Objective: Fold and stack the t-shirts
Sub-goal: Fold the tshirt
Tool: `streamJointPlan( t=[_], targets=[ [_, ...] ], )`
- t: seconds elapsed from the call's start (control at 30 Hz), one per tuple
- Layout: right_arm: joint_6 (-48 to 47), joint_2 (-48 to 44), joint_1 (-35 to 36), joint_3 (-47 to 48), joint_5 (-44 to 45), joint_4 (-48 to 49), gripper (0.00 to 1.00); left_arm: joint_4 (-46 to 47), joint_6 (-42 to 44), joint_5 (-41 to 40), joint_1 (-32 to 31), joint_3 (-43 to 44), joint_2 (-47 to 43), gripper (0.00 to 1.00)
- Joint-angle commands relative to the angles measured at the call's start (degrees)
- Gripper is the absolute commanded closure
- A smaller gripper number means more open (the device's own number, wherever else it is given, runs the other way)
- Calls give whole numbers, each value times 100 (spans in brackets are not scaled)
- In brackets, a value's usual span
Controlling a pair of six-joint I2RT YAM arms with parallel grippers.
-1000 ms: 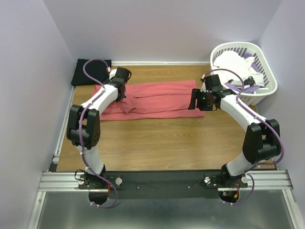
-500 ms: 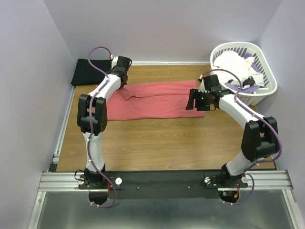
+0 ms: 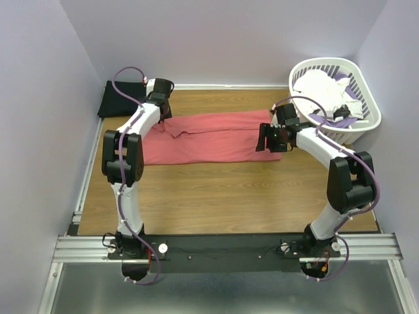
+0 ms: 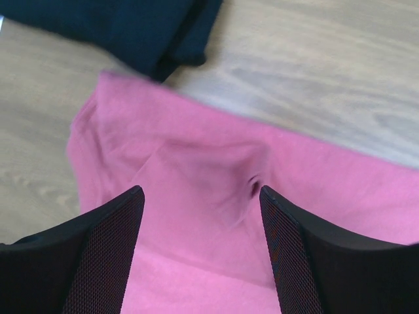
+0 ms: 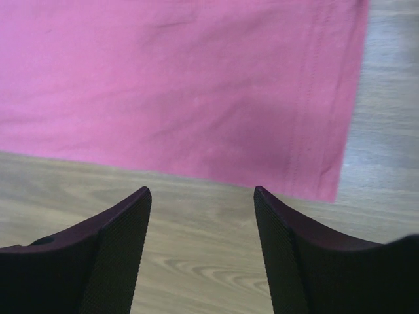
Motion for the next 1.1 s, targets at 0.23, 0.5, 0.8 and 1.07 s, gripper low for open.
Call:
streamJointPlan(
  t=[0.23,0.5,0.8,1.07],
  targets=[
    [56,652,-15,283,873,546,42,378,-784,332,399,-2975,-2553,42],
    [126,1056,-68,274,1012,678,45,801,-530,808,1041,-3970,-2415,49],
    [670,890,-428,-701,671,626,45,564,-688,922,1630,-4786,-2405,52],
    [1110,135,-411,-1948,-435,-165,45,608,-670,1115,1894,-4894,-2537,53]
  ],
)
